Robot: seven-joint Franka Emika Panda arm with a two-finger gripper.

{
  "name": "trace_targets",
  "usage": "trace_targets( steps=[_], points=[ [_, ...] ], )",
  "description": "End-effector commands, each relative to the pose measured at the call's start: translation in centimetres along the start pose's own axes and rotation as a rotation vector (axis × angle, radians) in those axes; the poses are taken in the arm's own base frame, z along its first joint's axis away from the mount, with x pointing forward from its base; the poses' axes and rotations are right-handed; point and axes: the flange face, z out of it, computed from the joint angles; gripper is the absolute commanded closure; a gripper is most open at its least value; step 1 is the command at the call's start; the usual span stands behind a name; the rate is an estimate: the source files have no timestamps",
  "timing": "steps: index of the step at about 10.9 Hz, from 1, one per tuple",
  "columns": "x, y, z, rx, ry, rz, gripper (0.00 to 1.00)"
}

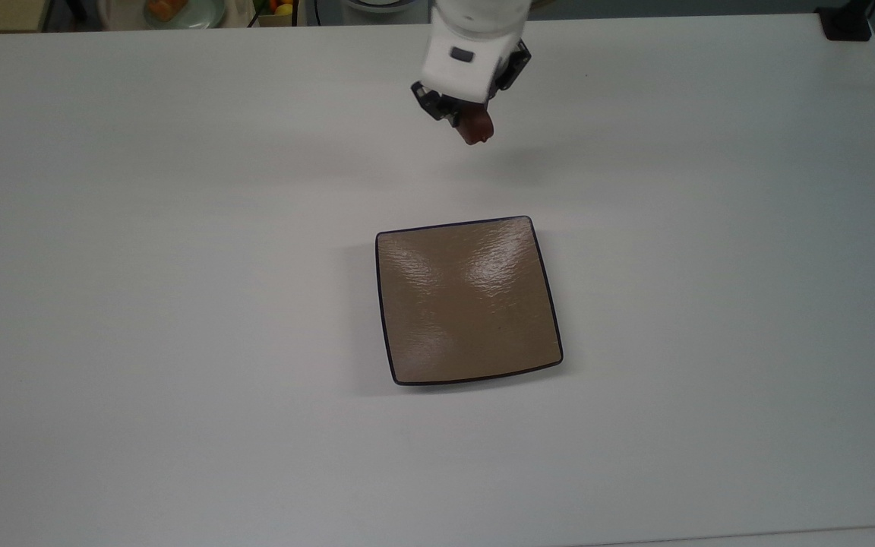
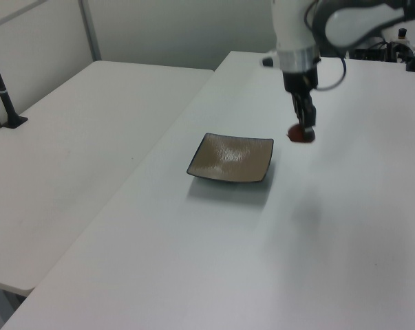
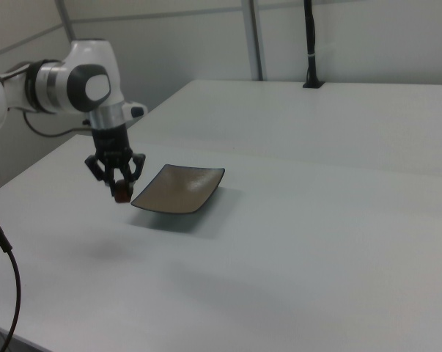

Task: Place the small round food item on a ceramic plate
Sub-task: 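Lift the held food item and carry it toward the square plate, then lower the food item onto the plate center and open the gripper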

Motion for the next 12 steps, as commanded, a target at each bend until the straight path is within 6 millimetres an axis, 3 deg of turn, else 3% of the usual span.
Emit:
trace_targets(
  steps=[1,5,8,12],
  points=[
    [1.8,2.8,-3.5,0.052,0.077,0.078,0.63],
    [5.8,6.0,-2.0,0.044,0.132,0.184,0.63],
    [8.2,8.6,0.9,0.025,0.220,0.270,0.63],
    [10.1,10.1,5.4,0.014,0.223,0.296,0.63]
  ],
)
